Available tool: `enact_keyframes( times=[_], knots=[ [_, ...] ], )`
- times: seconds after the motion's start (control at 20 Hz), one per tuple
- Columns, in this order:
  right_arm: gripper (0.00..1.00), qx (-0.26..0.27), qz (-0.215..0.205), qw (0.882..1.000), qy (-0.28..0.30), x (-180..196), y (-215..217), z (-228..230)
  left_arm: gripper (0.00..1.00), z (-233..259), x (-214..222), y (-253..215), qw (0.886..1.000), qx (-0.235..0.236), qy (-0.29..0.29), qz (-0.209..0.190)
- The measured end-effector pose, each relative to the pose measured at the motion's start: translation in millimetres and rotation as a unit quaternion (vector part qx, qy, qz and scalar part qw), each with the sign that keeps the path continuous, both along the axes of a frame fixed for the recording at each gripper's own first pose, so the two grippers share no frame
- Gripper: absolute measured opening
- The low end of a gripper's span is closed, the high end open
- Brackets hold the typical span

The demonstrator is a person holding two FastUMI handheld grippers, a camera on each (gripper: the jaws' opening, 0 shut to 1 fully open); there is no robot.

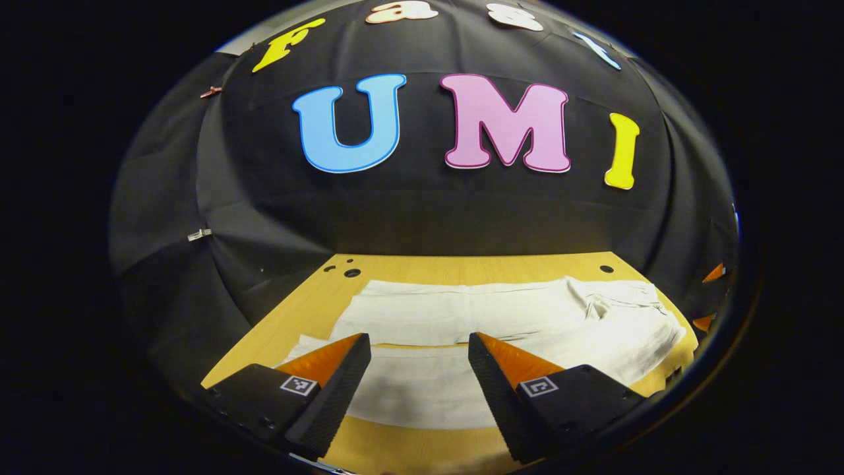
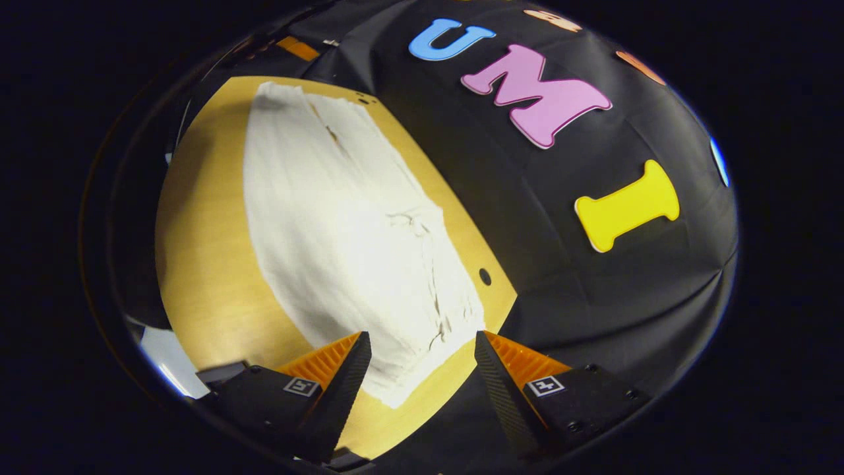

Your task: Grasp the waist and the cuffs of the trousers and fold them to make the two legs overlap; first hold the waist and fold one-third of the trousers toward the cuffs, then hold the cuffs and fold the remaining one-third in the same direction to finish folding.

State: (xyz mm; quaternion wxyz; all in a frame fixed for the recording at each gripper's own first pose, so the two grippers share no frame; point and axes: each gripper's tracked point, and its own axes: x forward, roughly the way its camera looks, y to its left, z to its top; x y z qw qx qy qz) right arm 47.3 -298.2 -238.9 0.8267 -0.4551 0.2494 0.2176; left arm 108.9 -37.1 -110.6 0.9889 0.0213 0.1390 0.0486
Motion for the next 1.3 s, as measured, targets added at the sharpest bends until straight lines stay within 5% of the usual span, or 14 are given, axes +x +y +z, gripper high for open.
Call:
enact_keyframes(
  times=[0.35, 0.6, 0.85, 1.1, 1.3],
  knots=[
    [0.97, -0.089, 0.039, 0.994, 0.047, -23, -28, -60, 0.94, -10, 3, 3, 1.0, 0.0, 0.017, 0.011],
    [0.98, -0.14, 0.038, 0.988, 0.045, -12, -48, -96, 0.96, -7, -5, 35, 0.999, 0.007, 0.013, 0.049],
    [0.96, -0.172, 0.089, 0.981, 0.006, 11, -40, -96, 0.95, -21, -24, 77, 0.993, -0.005, 0.034, 0.11],
    [0.92, -0.194, 0.111, 0.975, -0.019, 30, -36, -98, 0.95, -39, -49, 120, 0.987, 0.076, 0.061, 0.125],
    [0.88, -0.196, 0.107, 0.975, -0.011, 41, -35, -106, 0.97, -62, -64, 135, 0.984, 0.089, 0.09, 0.123]
  ],
)
